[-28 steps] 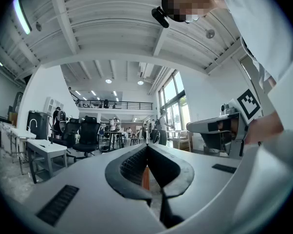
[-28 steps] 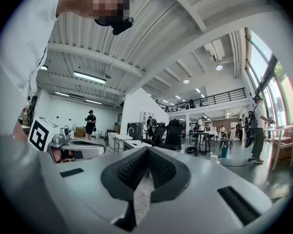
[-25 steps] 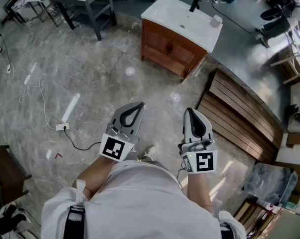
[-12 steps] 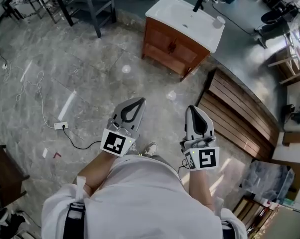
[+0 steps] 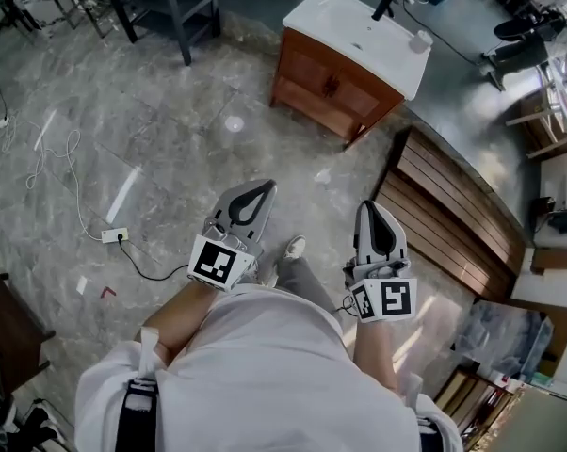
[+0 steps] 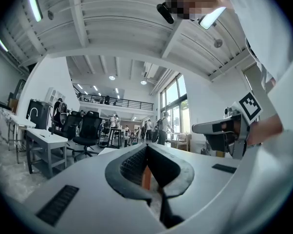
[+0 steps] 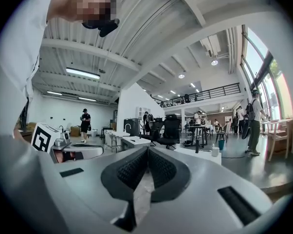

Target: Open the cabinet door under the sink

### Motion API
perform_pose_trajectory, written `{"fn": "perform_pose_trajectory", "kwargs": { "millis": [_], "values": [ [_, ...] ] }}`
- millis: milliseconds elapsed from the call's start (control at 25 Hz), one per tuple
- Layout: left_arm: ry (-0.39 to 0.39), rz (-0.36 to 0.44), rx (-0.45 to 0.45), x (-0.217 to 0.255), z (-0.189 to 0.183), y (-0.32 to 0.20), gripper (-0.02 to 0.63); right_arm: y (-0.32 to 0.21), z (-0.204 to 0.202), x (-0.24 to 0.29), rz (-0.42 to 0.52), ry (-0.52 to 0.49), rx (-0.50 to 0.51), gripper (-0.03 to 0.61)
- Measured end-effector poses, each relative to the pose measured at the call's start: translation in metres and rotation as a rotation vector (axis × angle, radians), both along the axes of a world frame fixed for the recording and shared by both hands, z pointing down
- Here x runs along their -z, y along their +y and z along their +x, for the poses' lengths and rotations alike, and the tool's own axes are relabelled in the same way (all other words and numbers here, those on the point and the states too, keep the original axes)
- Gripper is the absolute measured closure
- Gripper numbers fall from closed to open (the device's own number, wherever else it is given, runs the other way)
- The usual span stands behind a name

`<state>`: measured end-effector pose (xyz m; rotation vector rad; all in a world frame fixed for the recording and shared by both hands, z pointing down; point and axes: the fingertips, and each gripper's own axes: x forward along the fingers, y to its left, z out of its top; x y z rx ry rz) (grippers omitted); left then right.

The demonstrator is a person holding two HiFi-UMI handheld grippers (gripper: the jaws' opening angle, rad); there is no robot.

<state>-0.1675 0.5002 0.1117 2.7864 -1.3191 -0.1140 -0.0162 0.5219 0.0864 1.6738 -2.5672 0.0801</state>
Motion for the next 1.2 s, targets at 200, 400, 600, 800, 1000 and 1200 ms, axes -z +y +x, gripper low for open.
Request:
{"fn": "perform_pose_trajectory", "kwargs": {
  "millis": [200, 400, 600, 800, 1000, 1200],
  "values": [
    [-0.012, -0.031, 0.019, -0.013, 0.011, -0.038, 0.601, -0.044, 0.013, -0.010, 0.000, -0.011, 0.015, 0.546],
    [-0.020, -0.040, 0.031, -0.029, 0.041, -0.101, 0.601, -0.121, 0.041, -0.028, -0.011, -0.033, 0.047, 0.546],
    [-0.057, -0.048, 0.034, -0.035, 0.087, -0.184, 0.601, -0.214, 0.077, -0.020, 0.016, -0.025, 0.097, 0.546],
    [-0.063, -0.042, 0.058, -0.030, 0.134, -0.264, 0.601, -0.289, 0.118, -0.024, -0.002, -0.034, 0.141, 0.546],
    [-0.072, -0.048, 0.089, -0.029, 0.169, -0.320, 0.601, -0.346, 0.147, -0.032, -0.017, -0.047, 0.186, 0.546],
    [-0.090, -0.054, 0.109, -0.027, 0.175, -0.358, 0.601, -0.386, 0.147, -0.033, -0.024, -0.067, 0.217, 0.546]
  ]
}}
